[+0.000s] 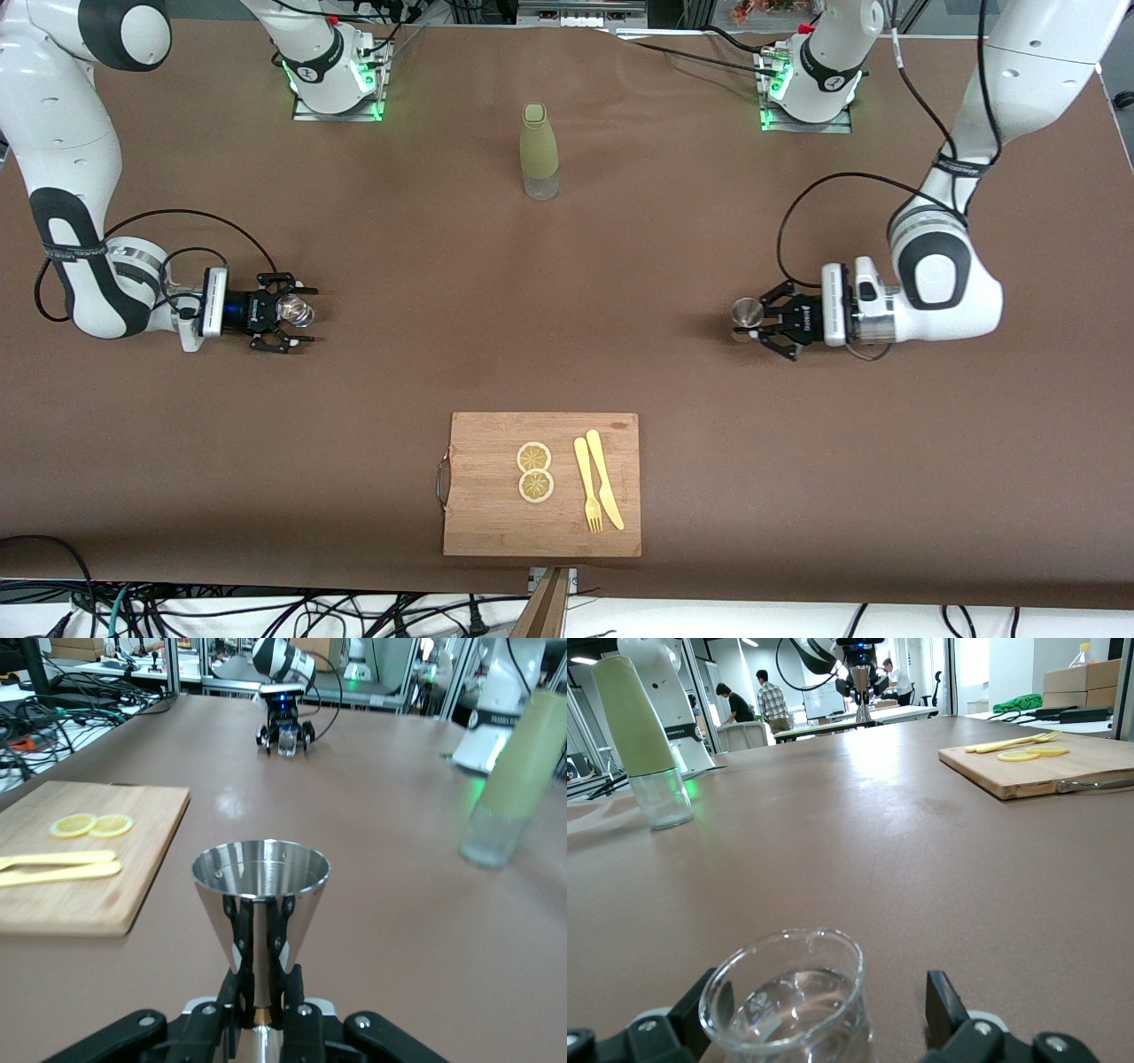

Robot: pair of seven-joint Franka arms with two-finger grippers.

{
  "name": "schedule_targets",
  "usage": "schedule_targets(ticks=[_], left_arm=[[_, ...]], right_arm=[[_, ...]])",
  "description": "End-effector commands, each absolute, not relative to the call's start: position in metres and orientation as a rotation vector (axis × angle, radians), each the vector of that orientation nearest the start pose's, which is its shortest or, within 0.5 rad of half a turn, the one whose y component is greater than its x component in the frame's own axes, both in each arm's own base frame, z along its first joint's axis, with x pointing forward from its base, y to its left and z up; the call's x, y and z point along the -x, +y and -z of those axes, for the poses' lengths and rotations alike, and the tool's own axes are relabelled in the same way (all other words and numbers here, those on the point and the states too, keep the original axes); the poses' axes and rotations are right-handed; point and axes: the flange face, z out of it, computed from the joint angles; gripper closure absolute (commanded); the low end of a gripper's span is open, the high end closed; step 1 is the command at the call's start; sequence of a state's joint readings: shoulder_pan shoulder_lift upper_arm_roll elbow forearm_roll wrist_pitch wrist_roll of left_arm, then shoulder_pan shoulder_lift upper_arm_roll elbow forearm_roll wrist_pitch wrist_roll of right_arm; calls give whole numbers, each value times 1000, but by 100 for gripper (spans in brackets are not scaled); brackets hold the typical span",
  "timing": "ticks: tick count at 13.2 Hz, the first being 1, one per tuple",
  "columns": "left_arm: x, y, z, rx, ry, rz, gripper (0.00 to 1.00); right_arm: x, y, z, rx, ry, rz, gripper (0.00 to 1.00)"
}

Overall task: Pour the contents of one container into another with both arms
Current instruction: 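Lift the jigger with the left gripper while the right gripper lifts the glass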

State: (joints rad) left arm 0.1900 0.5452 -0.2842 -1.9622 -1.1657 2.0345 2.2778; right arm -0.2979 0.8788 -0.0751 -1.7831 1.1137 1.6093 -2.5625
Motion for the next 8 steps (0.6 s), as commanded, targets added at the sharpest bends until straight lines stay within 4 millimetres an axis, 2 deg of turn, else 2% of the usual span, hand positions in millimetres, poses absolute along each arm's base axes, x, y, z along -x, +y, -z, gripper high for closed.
schedule_targets(ticks=[1, 5, 8], left_arm=[[-573, -145, -197, -1595, -1385, -843, 100], [-555, -230, -181, -1640, -1308, -848, 100], [-546, -305, -190, -1699, -1318, -802, 100]], right_arm=[[-540, -111, -56, 1450, -1303, 942, 6], [-542, -111, -57, 1447, -1308, 946, 36], [-543, -112, -57, 1450, -1311, 947, 43]])
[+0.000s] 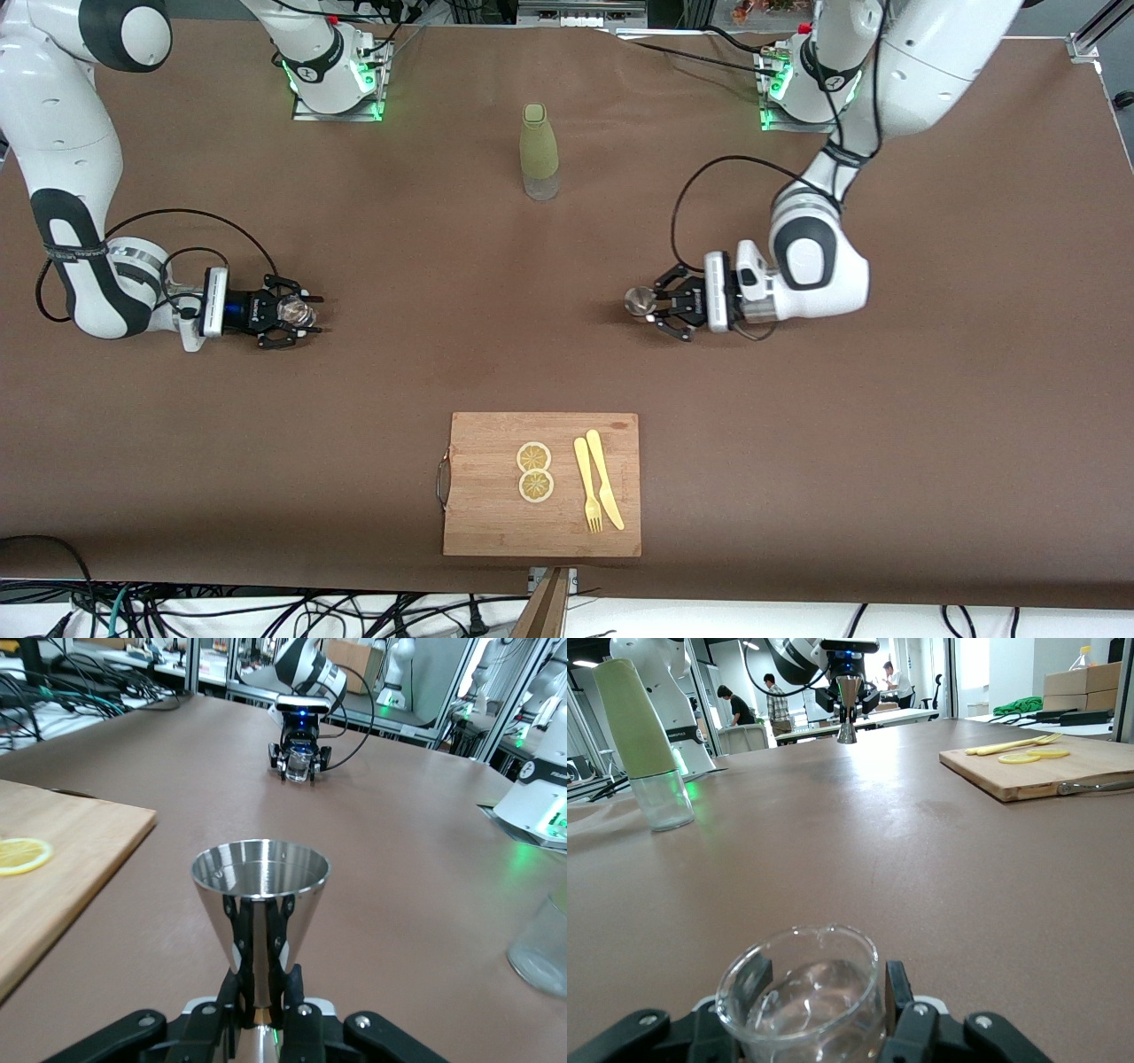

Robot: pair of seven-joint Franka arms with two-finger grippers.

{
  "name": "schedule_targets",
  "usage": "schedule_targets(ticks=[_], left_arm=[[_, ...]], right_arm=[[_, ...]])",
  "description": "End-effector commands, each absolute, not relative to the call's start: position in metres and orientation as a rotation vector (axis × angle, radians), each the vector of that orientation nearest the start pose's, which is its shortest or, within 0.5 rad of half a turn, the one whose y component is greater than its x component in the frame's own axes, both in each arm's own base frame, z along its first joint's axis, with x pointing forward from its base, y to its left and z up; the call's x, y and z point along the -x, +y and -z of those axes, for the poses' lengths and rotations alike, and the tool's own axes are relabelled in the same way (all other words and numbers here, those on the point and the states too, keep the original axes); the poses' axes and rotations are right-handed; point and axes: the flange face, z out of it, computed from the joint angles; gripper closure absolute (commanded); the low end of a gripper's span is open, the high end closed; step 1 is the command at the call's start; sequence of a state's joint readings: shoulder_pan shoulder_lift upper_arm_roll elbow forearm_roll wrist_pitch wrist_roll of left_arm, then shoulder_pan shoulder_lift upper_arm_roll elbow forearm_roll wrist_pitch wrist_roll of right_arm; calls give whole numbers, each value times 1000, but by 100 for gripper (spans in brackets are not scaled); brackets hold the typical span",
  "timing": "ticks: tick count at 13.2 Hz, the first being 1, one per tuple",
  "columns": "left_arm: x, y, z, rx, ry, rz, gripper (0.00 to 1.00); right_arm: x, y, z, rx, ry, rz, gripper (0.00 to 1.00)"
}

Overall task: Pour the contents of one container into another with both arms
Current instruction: 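Lift the jigger with the left gripper while the right gripper lifts the glass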

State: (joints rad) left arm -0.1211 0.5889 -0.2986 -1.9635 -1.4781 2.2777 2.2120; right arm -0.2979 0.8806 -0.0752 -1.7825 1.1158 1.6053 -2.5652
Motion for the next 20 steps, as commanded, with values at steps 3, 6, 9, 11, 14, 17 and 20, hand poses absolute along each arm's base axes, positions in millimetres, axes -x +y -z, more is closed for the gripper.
schedule_targets(ticks=[3, 6, 9, 11, 14, 17, 20], left_arm=[[-539, -366, -205, -1729, -1293, -747, 100], [-541, -423, -195, -1752, -1296, -745, 100], [-549, -487, -192, -1816, -1209, -765, 100], [-550, -518, -199, -1864, -1155, -773, 100], [-556, -552, -195, -1900, -1161, -805, 100], [-561, -566, -198, -1919, -1144, -835, 100], [-566, -562, -199, -1934, -1149, -857, 100]], right_arm=[[-546, -111, -56, 1462, -1305, 957, 51], [-549, -103, -55, 1459, -1306, 959, 52], [-558, -101, -61, 1453, -1321, 974, 56], [-562, -97, -64, 1453, -1321, 976, 57], [-573, -88, -77, 1428, -1331, 991, 57], [-588, -77, -96, 1396, -1331, 996, 57], [-595, -53, -107, 1369, -1306, 980, 57]])
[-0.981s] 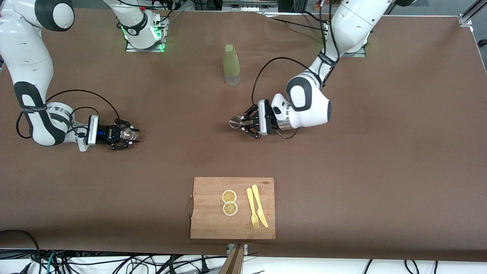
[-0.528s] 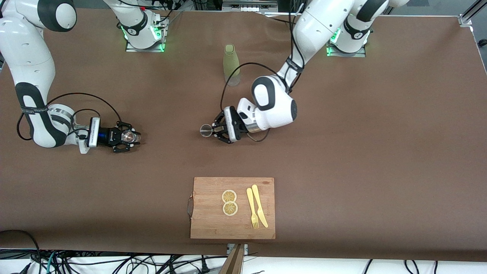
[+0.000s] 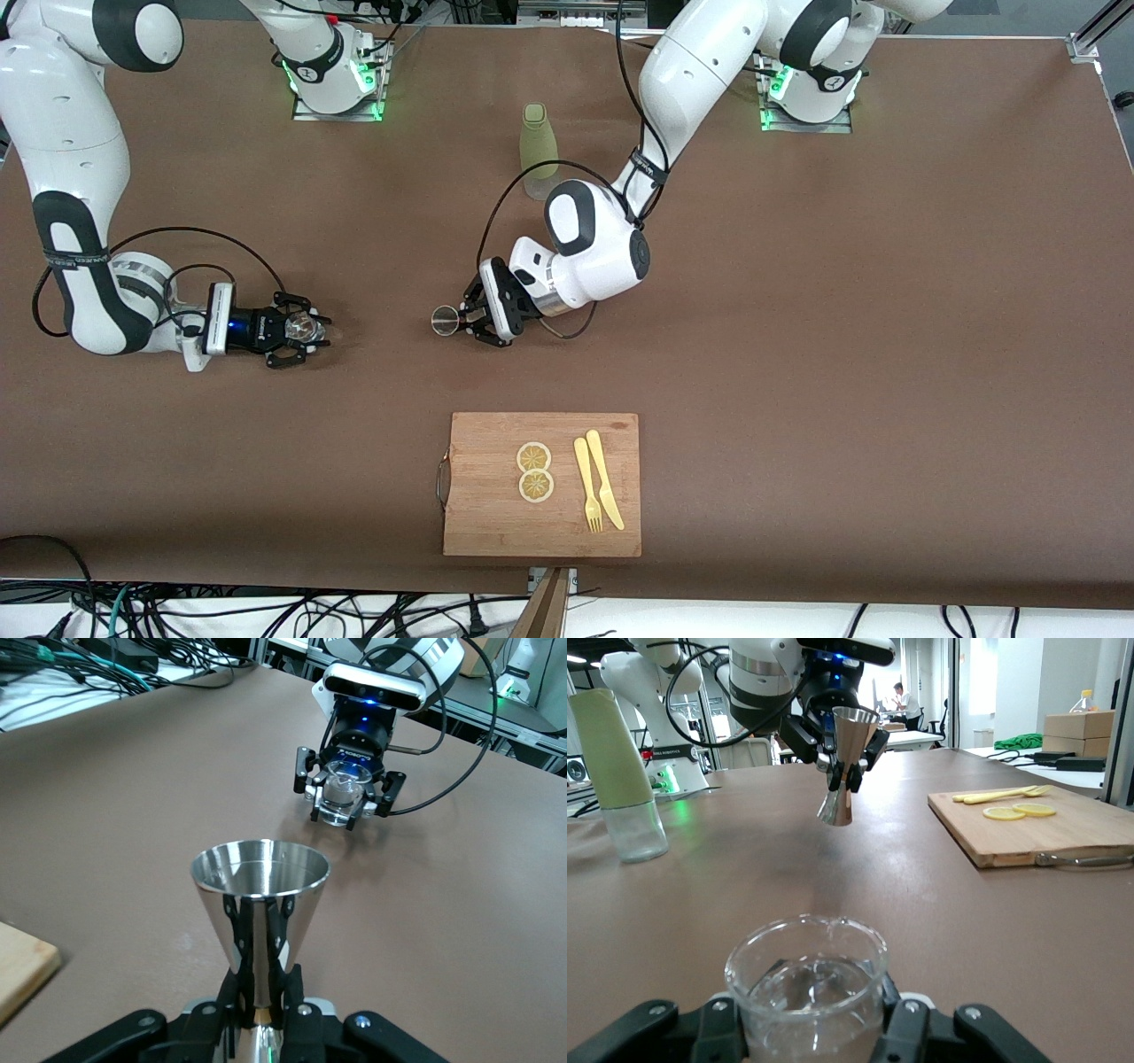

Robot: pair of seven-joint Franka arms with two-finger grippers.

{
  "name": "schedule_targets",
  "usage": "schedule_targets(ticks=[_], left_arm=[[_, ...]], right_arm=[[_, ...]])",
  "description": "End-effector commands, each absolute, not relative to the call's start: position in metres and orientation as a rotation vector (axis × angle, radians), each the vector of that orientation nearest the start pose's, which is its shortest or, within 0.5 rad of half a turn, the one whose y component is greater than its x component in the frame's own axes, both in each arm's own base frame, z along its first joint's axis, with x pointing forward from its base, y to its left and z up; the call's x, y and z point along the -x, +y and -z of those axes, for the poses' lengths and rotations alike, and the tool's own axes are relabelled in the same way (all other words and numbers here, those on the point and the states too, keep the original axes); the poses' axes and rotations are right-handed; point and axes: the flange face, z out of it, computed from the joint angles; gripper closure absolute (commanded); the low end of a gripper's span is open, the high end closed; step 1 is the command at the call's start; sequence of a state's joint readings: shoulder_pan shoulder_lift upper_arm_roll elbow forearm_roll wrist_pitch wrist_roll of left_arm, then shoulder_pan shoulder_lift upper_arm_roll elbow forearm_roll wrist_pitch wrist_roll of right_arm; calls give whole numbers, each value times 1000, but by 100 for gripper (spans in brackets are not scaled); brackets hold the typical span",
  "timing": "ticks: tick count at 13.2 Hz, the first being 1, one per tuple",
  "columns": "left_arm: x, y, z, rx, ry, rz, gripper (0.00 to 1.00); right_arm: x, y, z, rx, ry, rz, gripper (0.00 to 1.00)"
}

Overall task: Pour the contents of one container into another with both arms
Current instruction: 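Lift the jigger with the left gripper while the right gripper lifts the glass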

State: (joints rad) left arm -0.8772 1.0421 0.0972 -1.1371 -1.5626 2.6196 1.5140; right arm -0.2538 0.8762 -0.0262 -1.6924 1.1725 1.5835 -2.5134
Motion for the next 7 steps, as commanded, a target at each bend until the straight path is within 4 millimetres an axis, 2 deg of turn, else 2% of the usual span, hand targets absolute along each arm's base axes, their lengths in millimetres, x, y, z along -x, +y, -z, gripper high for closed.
schedule_targets(ticks=[1, 4, 7], left_arm=[[-566, -562, -203, -1942, -1146, -871, 100], [-566, -562, -204, -1943, -1148, -874, 100], [-566, -560, -200, -1952, -1150, -870, 100]], right_arm=[[-600, -48, -114, 1369, -1296, 981, 57], [-617, -31, -144, 1375, -1281, 961, 57], [-624, -8, -162, 1360, -1263, 932, 57]])
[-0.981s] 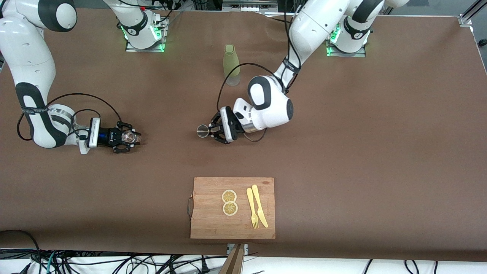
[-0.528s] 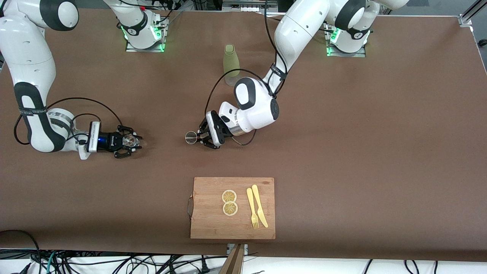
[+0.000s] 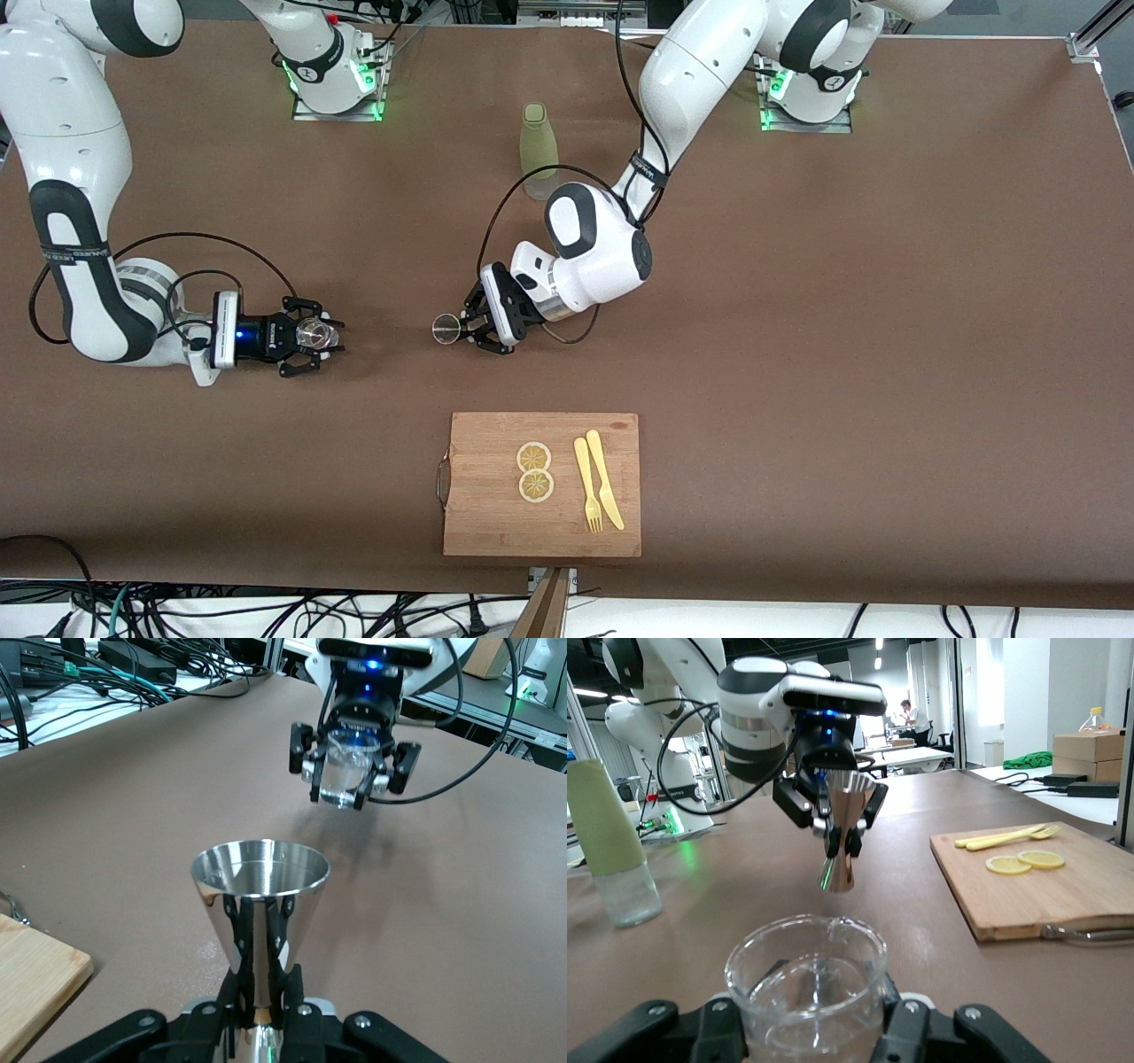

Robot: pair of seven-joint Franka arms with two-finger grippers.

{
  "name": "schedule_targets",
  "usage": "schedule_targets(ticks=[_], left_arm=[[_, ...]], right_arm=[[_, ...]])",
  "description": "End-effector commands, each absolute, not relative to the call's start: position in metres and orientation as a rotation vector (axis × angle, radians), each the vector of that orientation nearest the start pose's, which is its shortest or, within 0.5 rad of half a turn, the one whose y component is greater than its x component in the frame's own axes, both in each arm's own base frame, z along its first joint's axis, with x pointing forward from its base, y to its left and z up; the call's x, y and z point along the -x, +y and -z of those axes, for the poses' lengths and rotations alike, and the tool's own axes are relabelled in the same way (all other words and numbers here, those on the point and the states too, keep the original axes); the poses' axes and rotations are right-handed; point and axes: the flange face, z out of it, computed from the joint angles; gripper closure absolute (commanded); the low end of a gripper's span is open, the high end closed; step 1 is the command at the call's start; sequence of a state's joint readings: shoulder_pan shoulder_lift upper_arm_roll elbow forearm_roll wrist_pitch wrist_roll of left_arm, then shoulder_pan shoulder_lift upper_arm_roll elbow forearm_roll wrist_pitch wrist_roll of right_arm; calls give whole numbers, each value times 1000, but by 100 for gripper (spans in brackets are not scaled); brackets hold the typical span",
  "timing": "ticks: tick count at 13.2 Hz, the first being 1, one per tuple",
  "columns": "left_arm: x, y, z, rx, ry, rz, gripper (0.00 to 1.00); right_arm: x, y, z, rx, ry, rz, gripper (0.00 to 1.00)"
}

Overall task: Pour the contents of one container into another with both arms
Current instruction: 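Bring the glass above the jigger held by the left gripper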

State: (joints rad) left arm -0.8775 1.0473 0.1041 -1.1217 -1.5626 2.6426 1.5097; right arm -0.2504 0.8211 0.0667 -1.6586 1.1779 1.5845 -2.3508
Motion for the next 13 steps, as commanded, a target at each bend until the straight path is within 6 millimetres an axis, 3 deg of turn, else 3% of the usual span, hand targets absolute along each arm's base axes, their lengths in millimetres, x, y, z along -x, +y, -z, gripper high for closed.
schedule_targets(ticks=[1, 4, 7, 10, 13], left_arm=[[-566, -559, -198, -1956, -1150, -868, 100], [-565, -559, -197, -1957, -1151, -864, 100], [-563, -556, -188, -1972, -1152, -847, 100], [-554, -561, -181, -1983, -1162, -836, 100], [-551, -562, -176, -1987, -1166, -829, 100]], right_arm=[[-626, 1, -165, 1358, -1263, 923, 58], [-634, 25, -177, 1395, -1260, 898, 58], [-642, 35, -200, 1444, -1251, 877, 58], [-647, 38, -218, 1474, -1227, 856, 58], [-649, 32, -217, 1518, -1205, 848, 58]])
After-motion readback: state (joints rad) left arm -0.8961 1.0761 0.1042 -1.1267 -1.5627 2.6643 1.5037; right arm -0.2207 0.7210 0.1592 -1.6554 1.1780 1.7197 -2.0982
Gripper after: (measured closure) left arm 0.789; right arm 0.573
